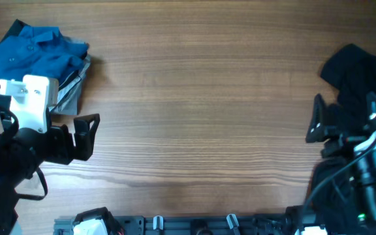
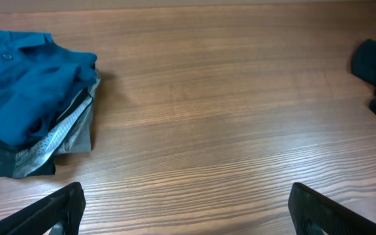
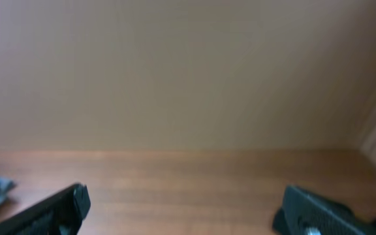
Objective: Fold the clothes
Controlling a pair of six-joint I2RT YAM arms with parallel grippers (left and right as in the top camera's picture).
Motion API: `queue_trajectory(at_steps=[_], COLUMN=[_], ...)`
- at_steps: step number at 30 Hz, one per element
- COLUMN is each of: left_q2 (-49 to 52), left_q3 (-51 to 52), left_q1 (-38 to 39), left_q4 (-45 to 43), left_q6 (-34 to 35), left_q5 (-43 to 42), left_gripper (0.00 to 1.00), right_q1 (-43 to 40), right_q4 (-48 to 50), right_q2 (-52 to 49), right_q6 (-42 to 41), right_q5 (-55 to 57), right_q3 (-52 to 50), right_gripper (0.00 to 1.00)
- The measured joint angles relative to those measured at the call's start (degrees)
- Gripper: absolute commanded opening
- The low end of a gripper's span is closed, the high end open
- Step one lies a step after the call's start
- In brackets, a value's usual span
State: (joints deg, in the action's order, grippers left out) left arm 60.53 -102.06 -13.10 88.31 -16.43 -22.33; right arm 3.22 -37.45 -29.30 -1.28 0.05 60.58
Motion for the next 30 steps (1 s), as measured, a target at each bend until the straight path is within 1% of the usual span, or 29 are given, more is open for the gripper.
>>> queue_trajectory(at_steps=[1,3,5,6,9,13,15,30], left_q2=[0.0,0.0,0.0,0.0,0.0,0.0,0.0,0.0], left_q3=[0.0,0.0,0.1,0.1,0.1,0.1,0.1,0.1], left_q1=[0.0,0.0,0.0,0.0,0.0,0.0,0.0,0.0], left_q4=[0.1,0.0,0.0,0.0,0.0,0.0,0.0,0.0], left_q6=[0.0,0.0,0.0,0.0,0.0,0.0,0.0,0.0], left_q5=[0.0,0.0,0.0,0.0,0.0,0.0,0.0,0.0], left_gripper=[1.00,1.00,1.00,1.00,1.00,1.00,1.00,1.00], right_q1=[0.0,0.0,0.0,0.0,0.0,0.0,0.0,0.0], right_q4=[3.0,4.4,6.3,7.2,19.4,37.4,37.5,37.7], right_q2=[3.4,9.3,16.8,19.3,27.8,28.3,28.4,28.4], right_q6=[1.2,2.3,2.7,2.6,1.1,0.5,0.5,0.5], right_q5=[0.0,0.0,-1.3,-2.0,-4.1,-5.0,-5.2,-5.2], right_q3=[-5.7,-16.9,-30.9,-35.0,-48.9,-57.9,-60.2,-60.2], right_gripper=[1.00,1.00,1.00,1.00,1.00,1.00,1.00,1.00])
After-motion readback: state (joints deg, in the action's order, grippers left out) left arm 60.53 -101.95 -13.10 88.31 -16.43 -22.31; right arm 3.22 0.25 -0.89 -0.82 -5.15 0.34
